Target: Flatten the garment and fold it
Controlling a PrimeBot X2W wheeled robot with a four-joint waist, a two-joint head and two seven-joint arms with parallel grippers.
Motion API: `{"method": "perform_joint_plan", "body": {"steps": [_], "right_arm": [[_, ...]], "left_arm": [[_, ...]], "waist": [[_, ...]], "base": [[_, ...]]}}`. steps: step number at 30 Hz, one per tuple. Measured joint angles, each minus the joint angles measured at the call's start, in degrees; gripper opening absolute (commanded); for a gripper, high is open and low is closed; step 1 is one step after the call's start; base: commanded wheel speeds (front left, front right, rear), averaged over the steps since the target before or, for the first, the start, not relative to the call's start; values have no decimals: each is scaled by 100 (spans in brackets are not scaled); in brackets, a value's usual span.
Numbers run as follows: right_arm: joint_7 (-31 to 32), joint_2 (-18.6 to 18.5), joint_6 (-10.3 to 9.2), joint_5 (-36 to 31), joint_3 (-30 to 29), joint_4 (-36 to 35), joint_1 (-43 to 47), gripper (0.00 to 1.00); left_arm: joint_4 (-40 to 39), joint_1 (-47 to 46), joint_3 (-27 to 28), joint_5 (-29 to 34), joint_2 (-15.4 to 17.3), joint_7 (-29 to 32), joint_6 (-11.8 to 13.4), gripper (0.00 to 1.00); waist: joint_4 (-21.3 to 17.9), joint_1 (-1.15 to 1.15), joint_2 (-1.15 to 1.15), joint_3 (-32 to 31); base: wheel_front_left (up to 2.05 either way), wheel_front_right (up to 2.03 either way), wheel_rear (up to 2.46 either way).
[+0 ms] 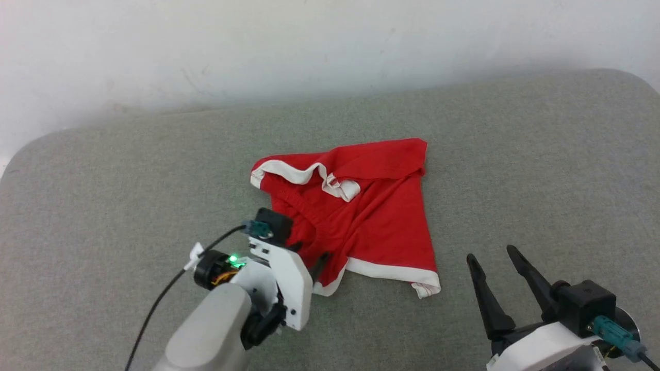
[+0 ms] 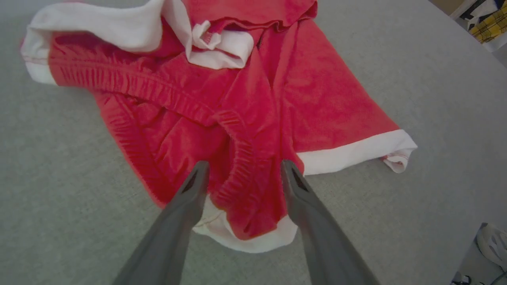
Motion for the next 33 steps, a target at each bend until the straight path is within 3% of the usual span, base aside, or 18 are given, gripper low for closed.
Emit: {"method": "perform_joint_plan", "body": {"steps": [8, 17, 21, 27, 28, 29, 30, 33], "right_arm": [[-65, 27, 0, 138, -158, 49, 88, 100], [-104, 37, 0, 223, -168, 75, 140, 100], [-112, 36, 0, 207, -174, 59, 126, 100], [-109, 36, 0, 207, -159, 54, 117, 100], [-100, 37, 0, 207, -156, 54, 116, 100], [-96, 36, 0, 207, -148, 55, 116, 100], [-94, 36, 0, 207, -141, 54, 116, 100], [-88, 37, 0, 207, -127, 43, 120, 100]], "left_arm": [[347, -107, 345, -334, 324, -603, 4, 0], [-331, 331, 773, -452, 798, -1116, 381, 0], [-706, 427, 772, -445, 820, -1103, 522, 0], [-996, 392, 554, -430, 743, -721, 512, 0], [-1007, 355, 495, -437, 708, -606, 474, 4], [-1006, 315, 443, -485, 659, -470, 444, 47], [-998, 262, 357, -514, 625, -294, 396, 100], [-959, 118, 151, -579, 508, 80, 290, 100]], "waist": [[14, 0, 0, 41], [166, 0, 0, 39], [132, 0, 0, 59], [69, 0, 0, 10], [57, 0, 0, -3], [44, 0, 0, -17], [31, 0, 0, -32], [-24, 0, 0, -62]], "base": [[0, 0, 0], [0, 0, 0], [0, 0, 0], [0, 0, 0], [0, 0, 0], [0, 0, 0], [0, 0, 0], [0, 0, 0]]}}
